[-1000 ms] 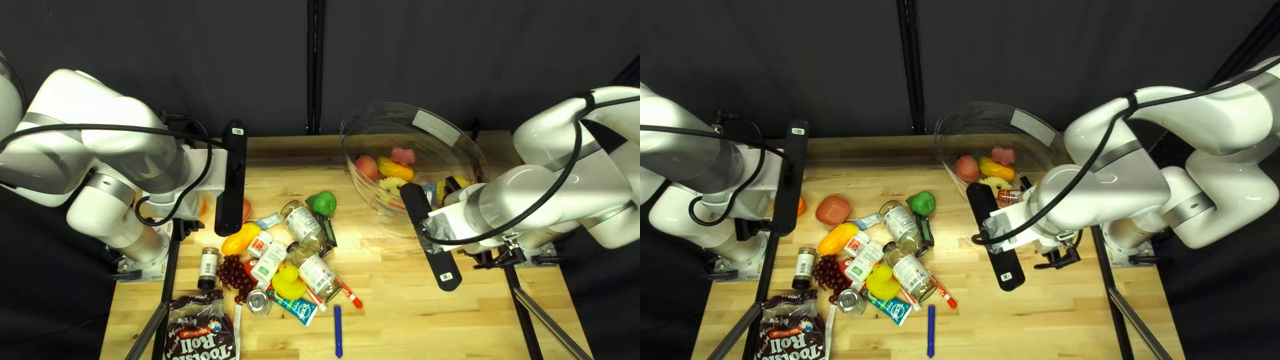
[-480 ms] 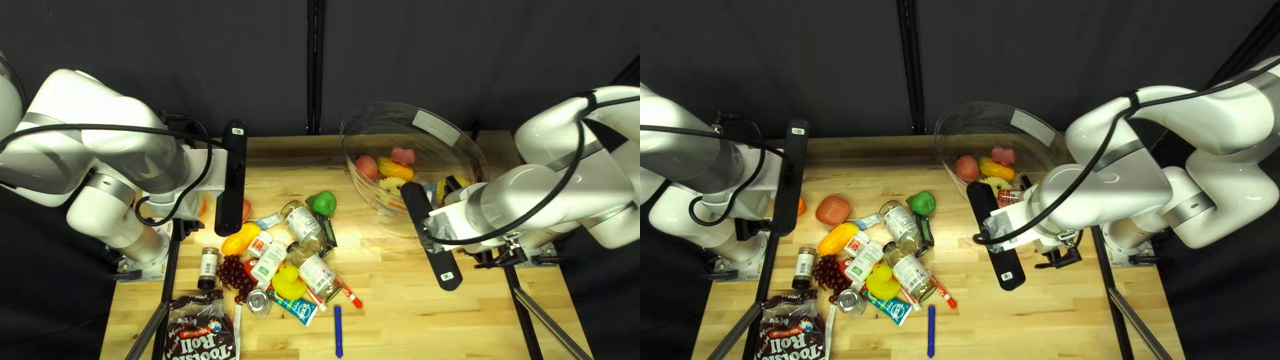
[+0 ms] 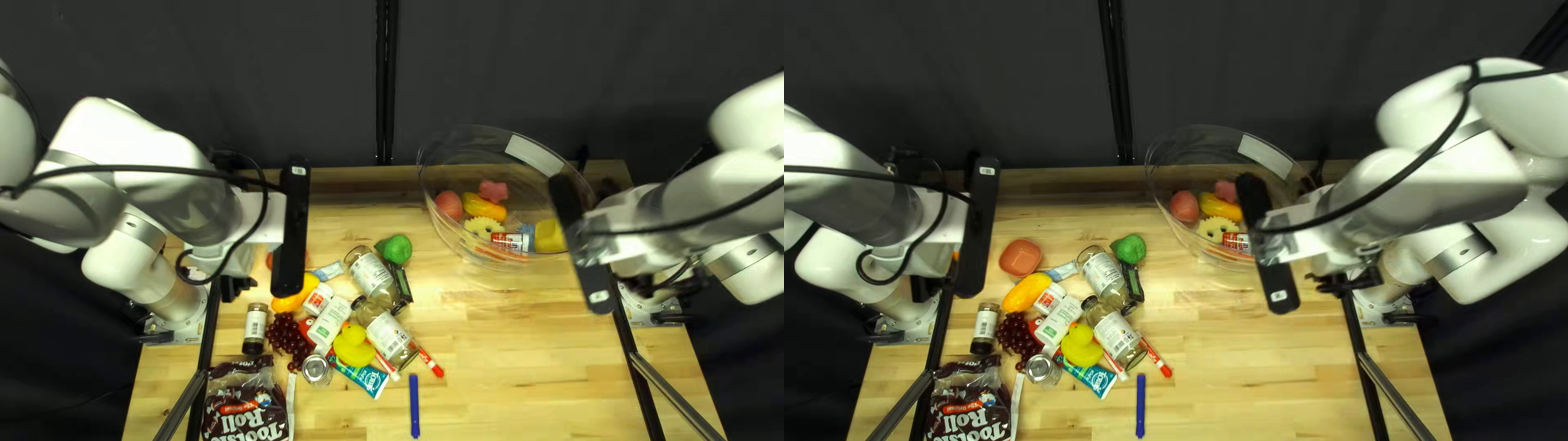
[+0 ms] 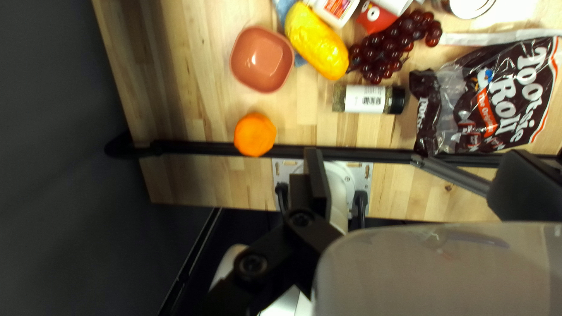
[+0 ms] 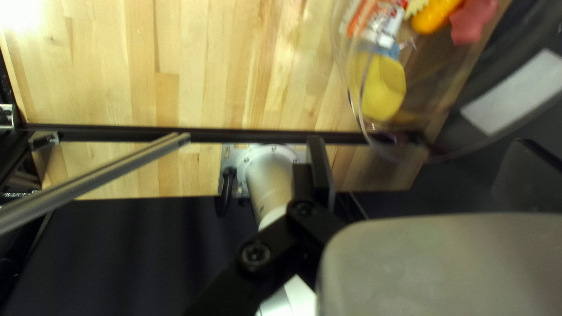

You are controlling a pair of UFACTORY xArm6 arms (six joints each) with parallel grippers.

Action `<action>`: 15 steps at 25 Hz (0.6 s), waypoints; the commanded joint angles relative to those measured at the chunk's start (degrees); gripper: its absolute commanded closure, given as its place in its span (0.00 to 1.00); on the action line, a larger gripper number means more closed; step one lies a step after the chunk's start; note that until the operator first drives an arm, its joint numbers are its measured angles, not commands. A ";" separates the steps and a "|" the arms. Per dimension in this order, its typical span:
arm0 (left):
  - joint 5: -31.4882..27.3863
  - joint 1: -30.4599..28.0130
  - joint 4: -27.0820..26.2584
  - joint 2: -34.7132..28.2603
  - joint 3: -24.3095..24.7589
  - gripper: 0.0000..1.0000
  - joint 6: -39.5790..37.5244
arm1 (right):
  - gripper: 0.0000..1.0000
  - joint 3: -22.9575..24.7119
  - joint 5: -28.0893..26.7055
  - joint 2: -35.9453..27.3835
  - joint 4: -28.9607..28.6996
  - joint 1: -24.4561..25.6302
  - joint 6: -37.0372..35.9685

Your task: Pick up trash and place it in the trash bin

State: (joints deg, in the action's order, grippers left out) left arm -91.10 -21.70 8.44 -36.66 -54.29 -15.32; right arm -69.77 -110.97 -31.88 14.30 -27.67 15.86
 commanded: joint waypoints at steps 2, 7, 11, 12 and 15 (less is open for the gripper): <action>6.59 2.60 -3.73 -0.89 2.98 0.00 5.78 | 0.00 -1.66 -2.60 0.27 0.46 -1.77 2.81; 6.59 2.60 -3.73 -0.89 2.98 0.00 5.78 | 0.00 -1.66 -2.60 0.27 0.46 -1.77 2.81; 6.59 2.60 -3.73 -0.89 2.98 0.00 5.78 | 0.00 -1.66 -2.60 0.27 0.46 -1.77 2.81; 6.59 2.60 -3.73 -0.89 2.98 0.00 5.78 | 0.00 -1.66 -2.60 0.27 0.46 -1.77 2.81; 6.45 1.96 -3.40 -1.16 3.26 0.00 4.67 | 0.00 -2.44 -3.09 0.90 1.05 -2.01 2.39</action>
State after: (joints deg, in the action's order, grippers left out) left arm -84.51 -19.07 4.69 -37.58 -51.29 -9.57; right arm -71.46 -113.65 -31.60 14.95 -29.59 18.69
